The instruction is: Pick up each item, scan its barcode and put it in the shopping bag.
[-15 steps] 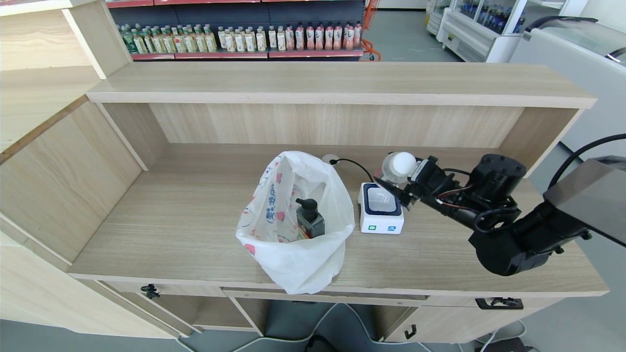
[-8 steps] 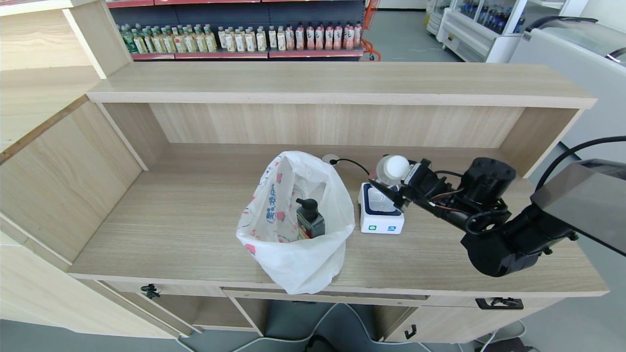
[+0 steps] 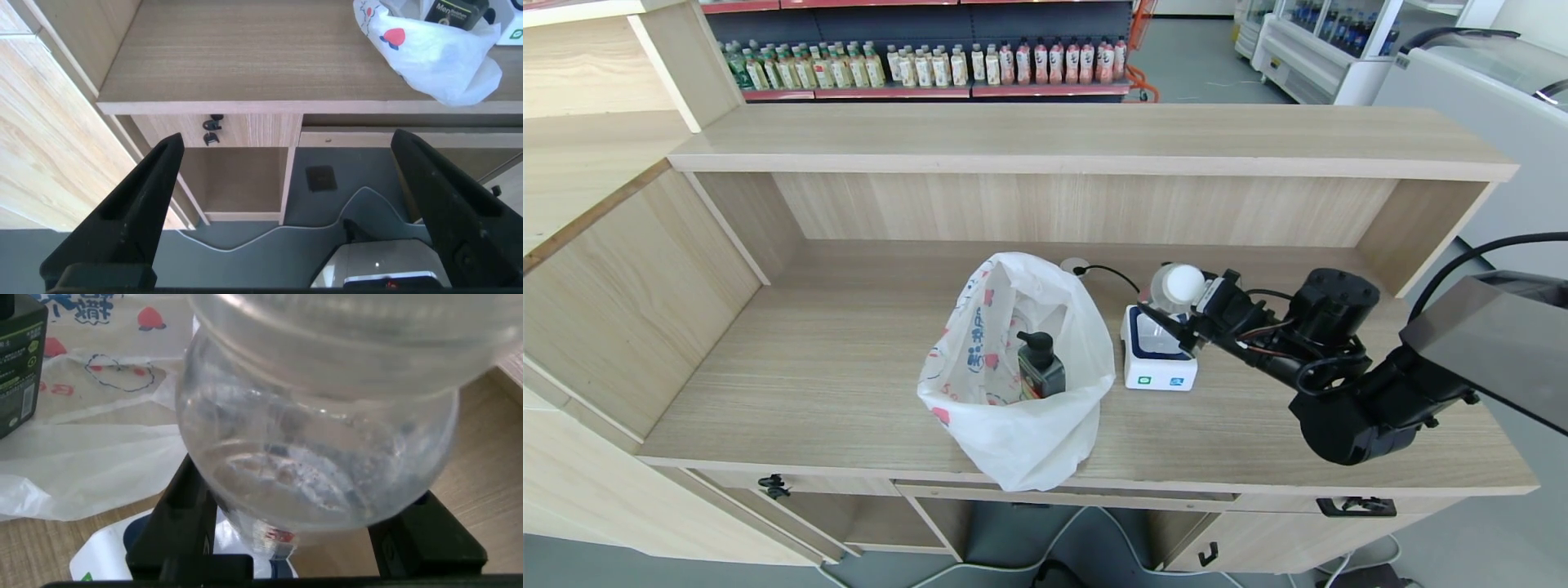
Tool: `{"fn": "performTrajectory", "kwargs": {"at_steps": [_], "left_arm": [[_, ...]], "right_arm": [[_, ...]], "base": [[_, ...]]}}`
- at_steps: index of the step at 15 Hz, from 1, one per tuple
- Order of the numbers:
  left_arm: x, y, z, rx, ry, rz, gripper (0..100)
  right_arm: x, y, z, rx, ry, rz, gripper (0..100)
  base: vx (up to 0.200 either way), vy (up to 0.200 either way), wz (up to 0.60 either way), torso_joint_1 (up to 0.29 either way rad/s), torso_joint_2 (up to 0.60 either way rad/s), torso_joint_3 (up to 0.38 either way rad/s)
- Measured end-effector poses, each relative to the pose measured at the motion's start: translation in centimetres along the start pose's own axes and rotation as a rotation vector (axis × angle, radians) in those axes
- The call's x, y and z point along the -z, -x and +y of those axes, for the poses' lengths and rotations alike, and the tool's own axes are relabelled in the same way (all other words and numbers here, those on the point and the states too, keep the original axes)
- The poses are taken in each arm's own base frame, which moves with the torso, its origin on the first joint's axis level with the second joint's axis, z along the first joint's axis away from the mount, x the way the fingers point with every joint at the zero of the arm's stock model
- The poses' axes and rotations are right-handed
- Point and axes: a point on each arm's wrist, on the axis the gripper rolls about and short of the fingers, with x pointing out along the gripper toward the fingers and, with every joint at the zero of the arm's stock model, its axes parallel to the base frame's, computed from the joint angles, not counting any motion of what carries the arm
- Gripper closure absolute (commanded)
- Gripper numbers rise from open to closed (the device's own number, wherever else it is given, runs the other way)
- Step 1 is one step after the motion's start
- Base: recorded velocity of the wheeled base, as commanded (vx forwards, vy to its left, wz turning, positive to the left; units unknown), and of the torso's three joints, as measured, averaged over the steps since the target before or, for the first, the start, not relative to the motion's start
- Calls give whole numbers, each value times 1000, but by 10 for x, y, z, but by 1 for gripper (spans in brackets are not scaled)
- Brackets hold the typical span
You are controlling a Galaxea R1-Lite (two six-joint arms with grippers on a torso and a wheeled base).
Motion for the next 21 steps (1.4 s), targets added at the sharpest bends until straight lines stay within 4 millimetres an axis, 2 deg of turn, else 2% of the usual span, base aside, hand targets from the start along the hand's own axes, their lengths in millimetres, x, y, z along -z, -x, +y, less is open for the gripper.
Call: {"fn": "performTrajectory", "kwargs": {"at_steps": [6,9,13,17,19,21], "left_arm": [[0,0,0,0,-1,0,0],[0,0,0,0,0,0,0],[0,0,0,0,-1,0,0],[0,0,0,0,-1,0,0],[0,0,0,0,-3,0,0],[0,0,0,0,-3,0,0]], "right_arm": [[1,-2,0,9,-14,0,100],[-8,0,-10,52,-109,13,100],[-56,10,-40,193,-342,76,100],[-106,39,-66,325,-657,259,100],[-121,53,-79,370,-690,254,100],[-128,62,-88,395,-682,239,100]], "base": [[0,0,0,0,0,0],[0,0,0,0,0,0],[0,0,0,0,0,0],[0,0,0,0,0,0],[0,0,0,0,0,0],[0,100,0,1,1,1]]}}
